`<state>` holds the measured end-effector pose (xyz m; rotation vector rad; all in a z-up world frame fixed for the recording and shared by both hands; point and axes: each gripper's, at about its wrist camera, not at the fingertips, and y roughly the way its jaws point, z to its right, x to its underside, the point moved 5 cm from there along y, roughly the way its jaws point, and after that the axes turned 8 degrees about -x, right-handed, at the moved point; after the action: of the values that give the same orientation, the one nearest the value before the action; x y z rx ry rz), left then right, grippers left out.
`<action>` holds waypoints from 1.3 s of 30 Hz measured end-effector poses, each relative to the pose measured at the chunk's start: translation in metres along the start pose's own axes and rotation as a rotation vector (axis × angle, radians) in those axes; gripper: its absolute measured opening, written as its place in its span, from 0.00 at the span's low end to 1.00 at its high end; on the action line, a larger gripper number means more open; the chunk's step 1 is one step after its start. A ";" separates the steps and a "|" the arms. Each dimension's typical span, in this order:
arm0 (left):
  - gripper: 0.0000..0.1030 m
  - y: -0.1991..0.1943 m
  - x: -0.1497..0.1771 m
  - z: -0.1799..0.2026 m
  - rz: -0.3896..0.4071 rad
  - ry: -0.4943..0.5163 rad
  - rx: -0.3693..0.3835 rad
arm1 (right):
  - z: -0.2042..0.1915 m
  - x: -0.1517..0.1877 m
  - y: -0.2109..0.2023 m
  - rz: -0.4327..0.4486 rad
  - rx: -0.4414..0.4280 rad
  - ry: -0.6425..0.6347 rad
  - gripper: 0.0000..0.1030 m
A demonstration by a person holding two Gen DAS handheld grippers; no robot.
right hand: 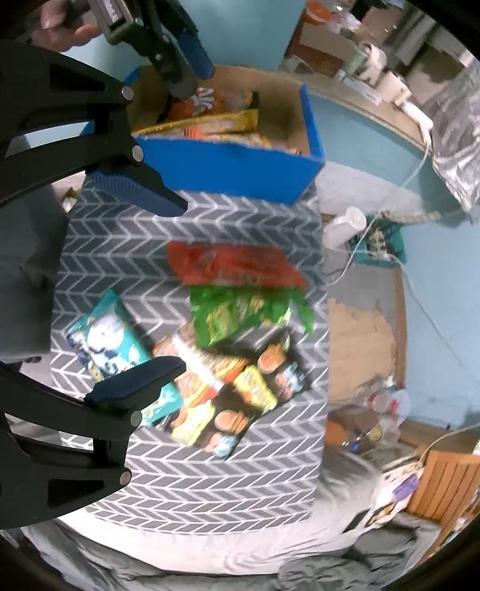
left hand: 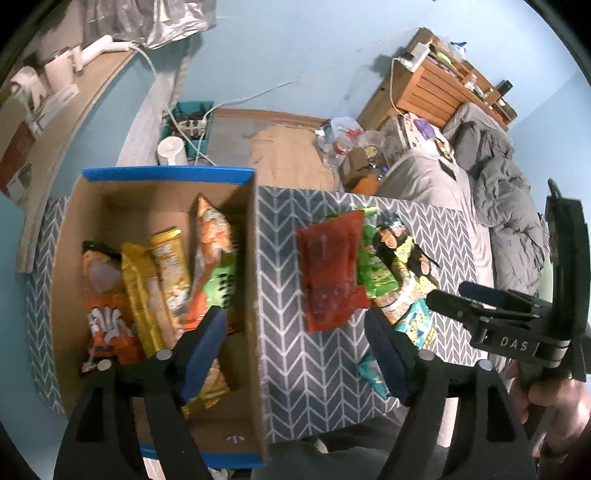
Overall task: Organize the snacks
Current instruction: 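Grasp the red snack bag with the left gripper while the right grasps the teal bag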
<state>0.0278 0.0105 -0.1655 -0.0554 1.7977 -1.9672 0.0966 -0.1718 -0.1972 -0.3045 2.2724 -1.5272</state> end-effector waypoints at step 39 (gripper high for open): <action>0.78 0.117 0.001 0.078 -0.233 0.164 0.040 | 0.129 0.093 0.090 -0.078 0.000 0.664 0.77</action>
<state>0.0903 -0.0661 -0.2660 -0.0970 1.9293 -2.2268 0.0717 -0.2816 -0.3410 0.1472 2.7709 -1.8730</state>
